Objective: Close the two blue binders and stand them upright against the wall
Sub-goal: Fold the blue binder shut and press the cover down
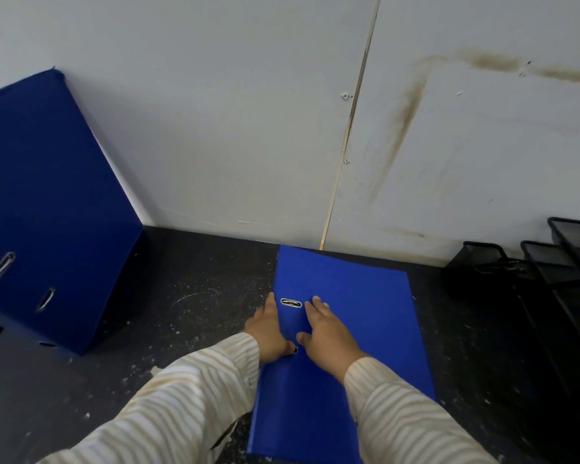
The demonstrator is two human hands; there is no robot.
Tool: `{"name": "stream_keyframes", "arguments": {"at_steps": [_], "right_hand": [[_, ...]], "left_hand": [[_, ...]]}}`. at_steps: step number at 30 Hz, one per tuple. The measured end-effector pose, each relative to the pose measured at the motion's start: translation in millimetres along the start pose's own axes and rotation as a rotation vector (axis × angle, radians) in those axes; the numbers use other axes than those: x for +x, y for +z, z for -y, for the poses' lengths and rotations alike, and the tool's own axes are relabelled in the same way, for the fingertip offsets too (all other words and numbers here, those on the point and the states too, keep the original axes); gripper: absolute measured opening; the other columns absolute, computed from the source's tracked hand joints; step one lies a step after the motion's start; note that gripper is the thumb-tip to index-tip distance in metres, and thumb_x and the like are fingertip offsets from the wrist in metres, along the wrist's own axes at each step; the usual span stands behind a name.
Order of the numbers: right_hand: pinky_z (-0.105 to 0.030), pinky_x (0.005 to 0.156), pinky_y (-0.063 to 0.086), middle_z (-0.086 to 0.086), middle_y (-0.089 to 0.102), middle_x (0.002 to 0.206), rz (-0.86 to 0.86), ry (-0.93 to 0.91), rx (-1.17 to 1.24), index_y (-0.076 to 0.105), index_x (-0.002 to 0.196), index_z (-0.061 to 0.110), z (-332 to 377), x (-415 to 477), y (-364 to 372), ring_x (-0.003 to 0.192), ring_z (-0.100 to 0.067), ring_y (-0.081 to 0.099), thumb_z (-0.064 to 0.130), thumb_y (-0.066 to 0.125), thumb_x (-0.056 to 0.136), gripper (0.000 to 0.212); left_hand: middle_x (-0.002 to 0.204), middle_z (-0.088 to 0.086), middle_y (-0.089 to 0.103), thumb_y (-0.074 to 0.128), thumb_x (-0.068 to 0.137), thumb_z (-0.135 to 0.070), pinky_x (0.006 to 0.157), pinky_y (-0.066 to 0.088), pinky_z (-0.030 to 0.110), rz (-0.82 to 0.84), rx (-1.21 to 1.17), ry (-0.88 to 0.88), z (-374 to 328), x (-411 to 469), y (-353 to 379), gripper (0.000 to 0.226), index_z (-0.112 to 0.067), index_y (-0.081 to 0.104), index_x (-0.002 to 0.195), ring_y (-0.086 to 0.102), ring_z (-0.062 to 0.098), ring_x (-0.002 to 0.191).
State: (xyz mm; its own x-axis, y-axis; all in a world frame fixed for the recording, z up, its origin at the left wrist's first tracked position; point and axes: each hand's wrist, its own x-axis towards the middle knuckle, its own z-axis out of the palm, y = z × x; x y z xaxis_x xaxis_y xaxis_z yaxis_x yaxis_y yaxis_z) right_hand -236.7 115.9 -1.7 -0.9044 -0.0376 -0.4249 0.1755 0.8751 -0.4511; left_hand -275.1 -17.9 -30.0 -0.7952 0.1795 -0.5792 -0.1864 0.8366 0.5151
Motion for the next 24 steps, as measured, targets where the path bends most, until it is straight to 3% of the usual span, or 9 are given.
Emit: {"name": "stream_keyframes", "arguments": {"at_steps": [4,6,8,10,17,20,24], "right_hand": [[-0.033,0.118,0.012,0.000,-0.008,0.160,0.046,0.017,-0.064,0.004,0.151,0.015,3.0,10.2,-4.8,0.147,-0.019,-0.002,0.030,0.047,0.097,0.071],[-0.034,0.118,0.013,-0.001,-0.009,0.160,0.069,0.017,-0.094,0.004,0.151,0.015,3.1,12.5,-5.2,0.147,-0.019,-0.002,0.032,0.047,0.097,0.071],[-0.035,0.117,0.016,-0.001,-0.010,0.160,0.093,0.013,-0.120,0.003,0.151,0.015,2.1,13.0,-7.3,0.147,-0.020,-0.001,0.033,0.046,0.097,0.071],[-0.036,0.116,0.020,-0.002,-0.009,0.160,0.108,0.000,-0.159,0.003,0.151,0.015,1.6,13.1,-9.5,0.147,-0.020,0.001,0.034,0.045,0.097,0.071],[-0.035,0.115,0.023,-0.001,-0.008,0.160,0.109,-0.026,-0.197,0.004,0.151,0.015,-0.9,15.1,-10.2,0.147,-0.020,0.003,0.034,0.043,0.097,0.069],[-0.035,0.115,0.022,-0.001,-0.009,0.160,0.115,-0.029,-0.211,0.002,0.151,0.015,-0.8,15.3,-9.5,0.147,-0.020,0.001,0.035,0.042,0.098,0.069],[-0.036,0.115,0.022,-0.004,-0.009,0.160,0.125,-0.023,-0.239,0.001,0.151,0.014,1.8,15.7,-10.6,0.147,-0.021,0.002,0.035,0.042,0.098,0.070]], "left_hand": [[0.146,0.010,0.034,0.082,0.054,-0.016,0.101,0.047,0.046,0.002,-0.173,-0.035,-6.7,9.9,-4.5,0.124,-0.025,0.003,0.150,0.044,0.033,0.129],[0.135,0.011,0.047,0.077,0.060,-0.019,0.096,0.050,0.047,-0.057,-0.349,-0.075,-10.2,17.1,-5.9,0.100,-0.022,0.021,0.143,0.055,0.032,0.117],[0.126,0.011,0.057,0.068,0.079,-0.025,0.095,0.052,0.047,-0.148,-0.499,-0.085,-15.1,24.1,-10.0,0.060,-0.016,0.039,0.131,0.061,0.030,0.107],[0.124,0.012,0.060,0.060,0.089,-0.028,0.094,0.053,0.046,-0.190,-0.553,-0.095,-17.4,29.2,-15.7,0.040,-0.012,0.048,0.124,0.063,0.030,0.105],[0.134,0.007,0.055,0.068,0.084,-0.039,0.091,0.053,0.038,-0.028,-0.298,-0.017,-17.4,41.0,-34.3,0.062,-0.014,0.044,0.136,0.059,0.027,0.115],[0.140,0.008,0.049,0.070,0.081,-0.042,0.099,0.049,0.041,-0.035,-0.192,-0.014,-20.9,46.2,-36.0,0.069,-0.014,0.043,0.138,0.056,0.028,0.119],[0.139,0.009,0.047,0.069,0.080,-0.044,0.100,0.048,0.045,-0.098,-0.155,-0.022,-22.0,44.8,-28.6,0.070,-0.014,0.042,0.138,0.054,0.028,0.119]]}}
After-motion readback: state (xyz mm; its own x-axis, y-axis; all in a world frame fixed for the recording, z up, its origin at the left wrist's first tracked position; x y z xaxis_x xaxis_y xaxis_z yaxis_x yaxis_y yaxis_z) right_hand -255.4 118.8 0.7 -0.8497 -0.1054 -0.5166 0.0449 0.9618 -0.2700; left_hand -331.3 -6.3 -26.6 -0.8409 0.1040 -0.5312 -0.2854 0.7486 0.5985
